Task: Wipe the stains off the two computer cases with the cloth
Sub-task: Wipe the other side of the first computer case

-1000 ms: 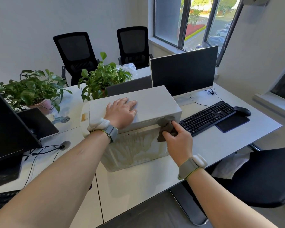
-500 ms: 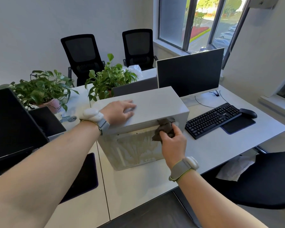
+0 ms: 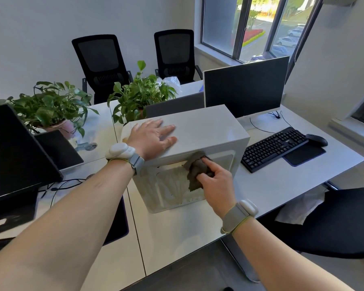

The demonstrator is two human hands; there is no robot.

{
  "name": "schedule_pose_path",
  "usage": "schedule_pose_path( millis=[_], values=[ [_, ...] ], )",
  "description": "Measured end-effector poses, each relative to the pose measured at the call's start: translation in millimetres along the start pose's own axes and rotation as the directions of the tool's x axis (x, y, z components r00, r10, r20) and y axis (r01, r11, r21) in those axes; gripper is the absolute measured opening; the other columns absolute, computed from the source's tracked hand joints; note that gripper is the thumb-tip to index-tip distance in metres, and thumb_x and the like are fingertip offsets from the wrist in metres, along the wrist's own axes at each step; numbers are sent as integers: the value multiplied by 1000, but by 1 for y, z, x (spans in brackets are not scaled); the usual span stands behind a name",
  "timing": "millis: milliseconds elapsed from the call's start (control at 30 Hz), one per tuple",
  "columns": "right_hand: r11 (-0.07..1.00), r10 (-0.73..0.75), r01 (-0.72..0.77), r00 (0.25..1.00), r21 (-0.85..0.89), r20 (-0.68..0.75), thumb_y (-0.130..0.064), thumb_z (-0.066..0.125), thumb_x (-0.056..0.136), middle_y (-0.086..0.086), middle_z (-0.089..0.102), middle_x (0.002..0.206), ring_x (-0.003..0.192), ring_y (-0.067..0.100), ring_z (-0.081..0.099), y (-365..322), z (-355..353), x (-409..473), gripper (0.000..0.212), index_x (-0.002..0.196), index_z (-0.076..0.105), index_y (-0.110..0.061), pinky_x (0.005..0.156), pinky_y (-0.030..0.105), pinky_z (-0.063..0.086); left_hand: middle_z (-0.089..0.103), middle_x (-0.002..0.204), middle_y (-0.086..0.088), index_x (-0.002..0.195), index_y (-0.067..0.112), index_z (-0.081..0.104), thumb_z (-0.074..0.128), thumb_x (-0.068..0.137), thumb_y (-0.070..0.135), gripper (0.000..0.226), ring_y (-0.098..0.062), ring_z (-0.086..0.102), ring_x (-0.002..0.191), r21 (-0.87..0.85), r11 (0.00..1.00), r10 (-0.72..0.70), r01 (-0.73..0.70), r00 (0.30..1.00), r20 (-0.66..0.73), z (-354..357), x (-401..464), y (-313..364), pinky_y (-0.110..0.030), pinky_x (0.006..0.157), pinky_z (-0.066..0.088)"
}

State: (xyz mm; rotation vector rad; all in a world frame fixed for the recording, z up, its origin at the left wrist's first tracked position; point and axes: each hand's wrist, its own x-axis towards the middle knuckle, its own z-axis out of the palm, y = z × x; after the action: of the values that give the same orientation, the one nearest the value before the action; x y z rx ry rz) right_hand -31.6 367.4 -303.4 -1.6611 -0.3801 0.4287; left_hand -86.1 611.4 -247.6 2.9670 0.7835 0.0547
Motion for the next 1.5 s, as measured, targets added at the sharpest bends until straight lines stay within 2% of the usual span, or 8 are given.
schedule_pose_path(
  millis=[267,400,733,900,1067,1233,1400,1500],
  values=[
    [998,12,-7,996,-58,84,0,63,86,-12,73,93,77,8,66,-9,20,-14,55,131,67,-32,80,28,61,23,169,7,154,56,29,21,92,83,68,-20,16,156,-18,1000,-6,7,1000,9,0,1,0,-52,124,12],
    [999,19,-25,971,-23,-237,-4,61,85,-12,69,80,62,5,58,-8,29,-8,55,136,65,-24,65,28,57,25,169,5,154,55,30,19,91,83,70,-22,17,156,-15,1000,5,-5,1000,-5,0,0,-2,-53,123,13],
    [996,-35,13,969,-92,-243,-8,61,84,-5,73,118,98,15,68,-6,43,-16,56,137,64,-25,91,40,59,24,169,5,154,56,30,21,90,83,70,-22,17,156,-26,1000,4,-4,1000,5,0,1,-4,-53,123,12],
    [989,-80,89,994,-120,77,-1,62,82,-9,72,122,108,6,68,-1,59,-30,56,131,70,-26,99,36,57,25,169,5,152,56,32,24,91,83,68,-21,17,155,-36,999,1,0,1000,7,0,2,-1,-52,123,12],
    [990,-81,50,968,-134,-237,-15,60,81,-11,71,118,97,10,64,-5,64,-24,55,135,66,-29,96,36,56,25,168,5,152,56,32,22,89,84,70,-21,19,155,-33,999,-4,5,1000,3,0,2,-2,-53,123,13],
    [967,-124,160,975,-196,185,-2,60,85,-7,67,135,113,5,62,-2,69,-37,57,135,67,-28,104,23,50,26,168,6,152,56,32,23,88,85,71,-21,19,155,-38,999,-8,8,1000,-6,-2,2,-1,-51,123,12],
    [946,-216,179,970,-271,-115,-2,60,86,-4,60,144,128,20,55,-3,73,-33,58,140,62,-21,113,29,42,24,169,7,154,55,32,27,94,81,65,-18,16,155,-30,999,-24,24,1000,9,-4,-1,2,-48,124,10],
    [848,-289,367,925,-382,247,0,57,89,-7,52,151,125,24,52,8,73,-39,56,142,60,-20,108,23,40,24,169,8,153,55,33,29,95,80,64,-17,17,155,-31,999,-26,26,1000,0,-4,-1,4,-47,124,10]
  ],
)
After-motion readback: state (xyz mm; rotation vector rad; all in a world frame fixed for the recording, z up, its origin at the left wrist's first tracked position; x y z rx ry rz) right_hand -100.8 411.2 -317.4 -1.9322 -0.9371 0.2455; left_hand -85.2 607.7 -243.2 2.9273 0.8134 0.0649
